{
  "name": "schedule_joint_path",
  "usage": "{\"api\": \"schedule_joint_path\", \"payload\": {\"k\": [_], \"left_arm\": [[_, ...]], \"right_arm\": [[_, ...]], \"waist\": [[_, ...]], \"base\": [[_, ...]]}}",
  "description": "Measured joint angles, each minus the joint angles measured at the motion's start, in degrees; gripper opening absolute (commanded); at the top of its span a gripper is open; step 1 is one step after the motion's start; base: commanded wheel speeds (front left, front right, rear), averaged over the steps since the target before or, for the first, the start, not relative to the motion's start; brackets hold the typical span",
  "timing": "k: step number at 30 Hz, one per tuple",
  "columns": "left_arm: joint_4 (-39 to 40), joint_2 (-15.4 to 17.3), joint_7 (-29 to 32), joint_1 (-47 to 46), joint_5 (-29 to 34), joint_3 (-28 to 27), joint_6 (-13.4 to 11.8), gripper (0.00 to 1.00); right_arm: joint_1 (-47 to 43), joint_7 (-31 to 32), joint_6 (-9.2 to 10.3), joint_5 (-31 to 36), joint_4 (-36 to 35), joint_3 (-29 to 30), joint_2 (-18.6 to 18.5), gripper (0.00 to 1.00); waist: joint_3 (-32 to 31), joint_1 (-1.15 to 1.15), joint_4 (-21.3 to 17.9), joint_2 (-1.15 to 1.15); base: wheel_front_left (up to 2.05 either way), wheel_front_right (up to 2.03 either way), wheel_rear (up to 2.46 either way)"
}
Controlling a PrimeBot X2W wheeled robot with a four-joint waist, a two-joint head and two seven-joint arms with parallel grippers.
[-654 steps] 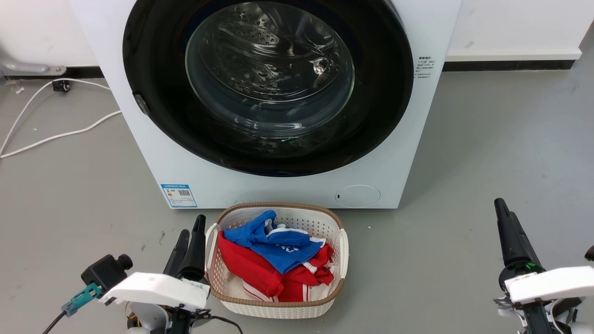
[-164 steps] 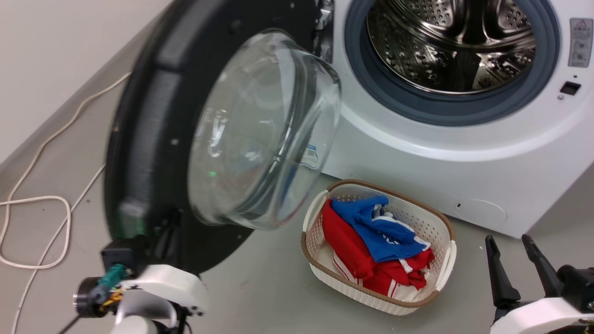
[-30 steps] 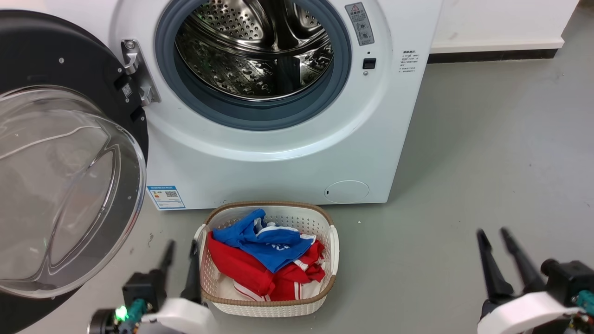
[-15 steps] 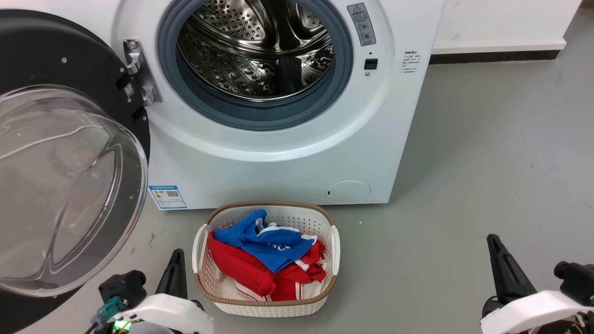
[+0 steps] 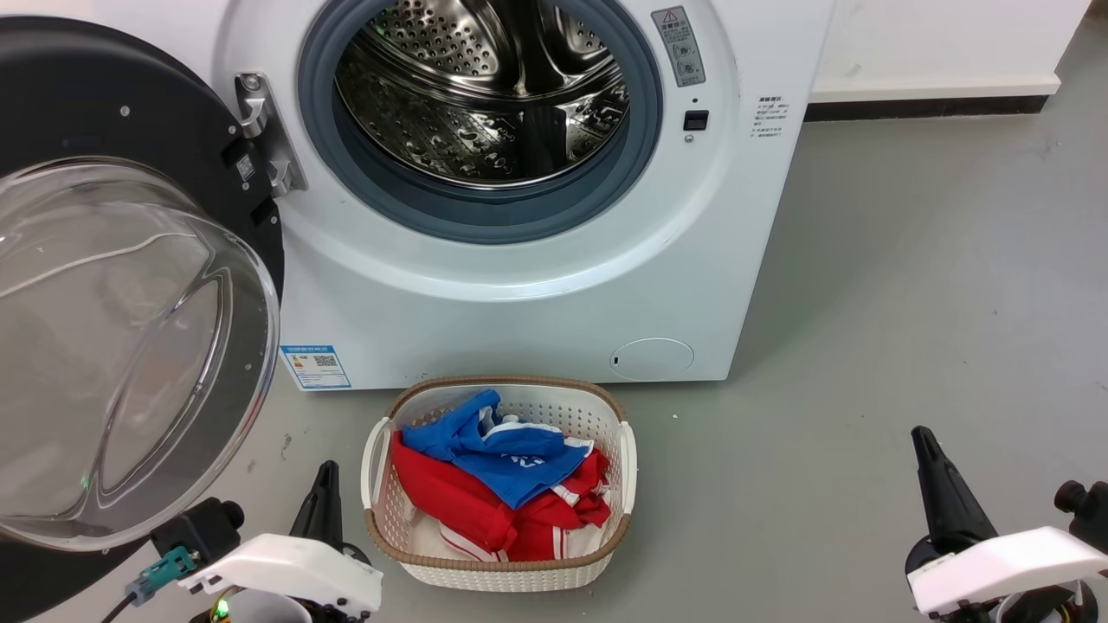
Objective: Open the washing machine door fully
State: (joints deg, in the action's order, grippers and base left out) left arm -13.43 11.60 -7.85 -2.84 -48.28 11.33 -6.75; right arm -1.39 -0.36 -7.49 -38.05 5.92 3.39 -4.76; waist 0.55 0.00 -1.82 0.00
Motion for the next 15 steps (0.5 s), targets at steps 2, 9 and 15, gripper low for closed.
{"api": "schedule_joint_path", "payload": {"k": [2, 9, 15], "left_arm": [[-0.02, -0.21, 0.46, -0.09, -1.34, -0.56, 0.34, 0.0], [-0.03, -1.23, 2.02, -0.49, -6.7, -2.55, 2.1, 0.0], [-0.03, -1.81, 3.15, -0.65, -10.38, -3.92, 3.24, 0.0]], "right_arm": [[0.14, 0.38, 0.0, -1.83, 0.27, 0.11, 0.05, 0.0], [1.05, 0.98, 0.0, -8.13, 1.24, 0.45, 0.29, 0.0], [1.46, 1.6, 0.0, -12.63, 1.86, 0.75, 0.41, 0.0]], "waist": [[-0.01, 0.0, 0.04, 0.0], [-0.04, 0.0, 0.19, 0.0], [-0.06, 0.0, 0.3, 0.0]], "base": [[0.0, 0.0, 0.0], [0.0, 0.0, 0.0], [0.0, 0.0, 0.0]]}}
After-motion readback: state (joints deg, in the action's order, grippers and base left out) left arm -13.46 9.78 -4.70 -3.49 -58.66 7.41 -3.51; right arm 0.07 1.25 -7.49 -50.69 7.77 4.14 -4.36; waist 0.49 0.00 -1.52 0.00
